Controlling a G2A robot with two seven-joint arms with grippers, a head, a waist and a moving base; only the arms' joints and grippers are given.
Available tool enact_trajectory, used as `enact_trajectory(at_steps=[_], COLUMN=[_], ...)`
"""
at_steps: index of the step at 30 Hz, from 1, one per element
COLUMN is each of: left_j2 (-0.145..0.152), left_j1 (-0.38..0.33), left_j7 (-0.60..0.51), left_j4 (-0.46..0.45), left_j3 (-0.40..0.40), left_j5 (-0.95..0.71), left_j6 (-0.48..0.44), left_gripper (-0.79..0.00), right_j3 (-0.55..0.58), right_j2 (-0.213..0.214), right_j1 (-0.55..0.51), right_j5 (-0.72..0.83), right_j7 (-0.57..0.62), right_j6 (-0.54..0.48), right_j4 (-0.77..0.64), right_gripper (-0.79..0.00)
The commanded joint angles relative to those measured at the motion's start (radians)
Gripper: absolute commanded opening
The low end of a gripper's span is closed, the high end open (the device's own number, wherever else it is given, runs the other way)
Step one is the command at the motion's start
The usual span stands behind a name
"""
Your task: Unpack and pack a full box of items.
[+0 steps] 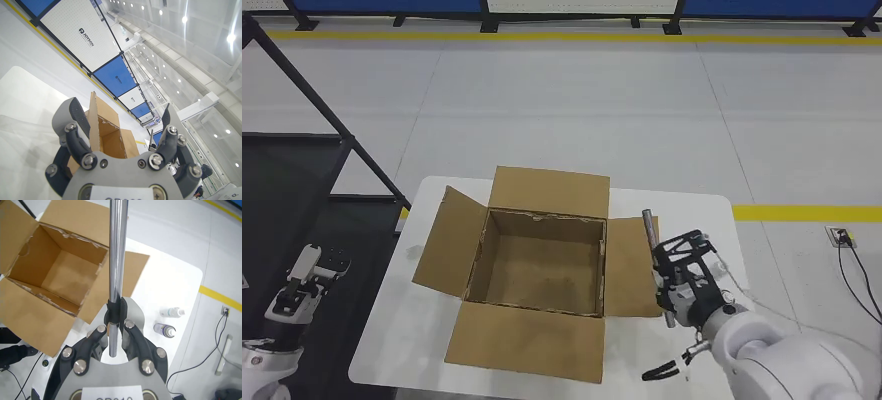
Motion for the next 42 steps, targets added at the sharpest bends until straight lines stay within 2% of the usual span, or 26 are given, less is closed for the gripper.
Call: enact_trajectory(at_steps=[1,5,9,13,17,20,37,39,42], left_j2=[0.000,0.000,0.000,0.000,0.000,0.000,0.000,0.000,0.000], left_j1=[0.000,0.000,0.000,0.000,0.000,0.000,0.000,0.000,0.000], left_j7=[0.000,0.000,0.000,0.000,0.000,0.000,0.000,0.000,0.000], left_j4=[0.000,0.000,0.000,0.000,0.000,0.000,0.000,0.000,0.000], left_j3=[0.000,0.000,0.000,0.000,0.000,0.000,0.000,0.000,0.000], left_j5=[0.000,0.000,0.000,0.000,0.000,0.000,0.000,0.000,0.000], left_j6=[0.000,0.000,0.000,0.000,0.000,0.000,0.000,0.000,0.000], left_gripper=[0.000,0.000,0.000,0.000,0.000,0.000,0.000,0.000,0.000], right_j3=[-0.124,-0.330,-0.490,-0.586,-0.649,-0.672,-0.671,-0.656,-0.658], right_j2=[-0.014,-0.060,-0.127,-0.200,-0.266,-0.297,-0.297,-0.299,-0.320], right_j1=[0.103,0.320,0.528,0.682,0.777,0.813,0.808,0.786,0.813], right_j5=[-0.026,-0.031,0.020,0.138,0.248,0.301,0.303,0.339,0.402], right_j7=[0.062,0.098,0.092,0.034,-0.057,-0.085,-0.094,-0.151,-0.189], right_j6=[0.026,0.083,0.168,0.233,0.267,0.272,0.267,0.210,0.128], right_j4=[0.017,0.177,0.385,0.590,0.768,0.858,0.859,0.903,1.032], right_gripper=[-0.785,-0.785,-0.785,-0.785,-0.785,-0.785,-0.785,-0.785,-0.785])
